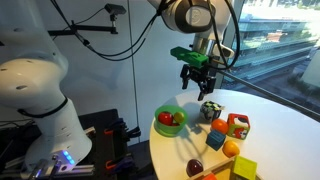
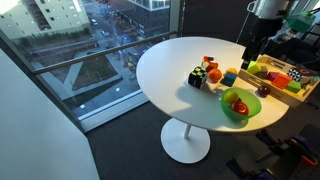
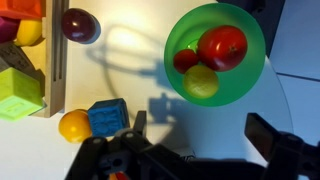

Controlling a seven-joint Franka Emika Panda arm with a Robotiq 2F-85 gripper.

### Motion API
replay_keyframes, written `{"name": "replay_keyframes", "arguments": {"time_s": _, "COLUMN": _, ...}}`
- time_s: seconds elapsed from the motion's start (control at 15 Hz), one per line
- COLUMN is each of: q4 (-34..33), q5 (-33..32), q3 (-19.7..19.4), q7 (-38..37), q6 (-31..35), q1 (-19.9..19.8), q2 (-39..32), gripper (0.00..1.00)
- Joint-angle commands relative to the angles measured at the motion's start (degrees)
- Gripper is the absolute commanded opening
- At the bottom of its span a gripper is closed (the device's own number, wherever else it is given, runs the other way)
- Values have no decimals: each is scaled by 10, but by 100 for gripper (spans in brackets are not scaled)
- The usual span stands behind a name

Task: Put the lemon in the bowl, then move the bowl from the edge

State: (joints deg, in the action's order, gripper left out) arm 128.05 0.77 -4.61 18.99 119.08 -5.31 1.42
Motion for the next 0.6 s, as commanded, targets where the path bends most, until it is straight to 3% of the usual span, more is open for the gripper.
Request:
{"name": "replay_keyframes", "arguments": {"time_s": 0.0, "q4": -21, "q5": -8, "q3": -1, "q7": 0, "q6": -59, "q1": 4, "q2": 31, "gripper": 100}}
{"name": "replay_keyframes", "arguments": {"time_s": 0.53, "q4": -18, "q5": -54, "q3": 2, "q7": -59, "q6": -78, "q1": 5, "q2": 91, "gripper": 100}}
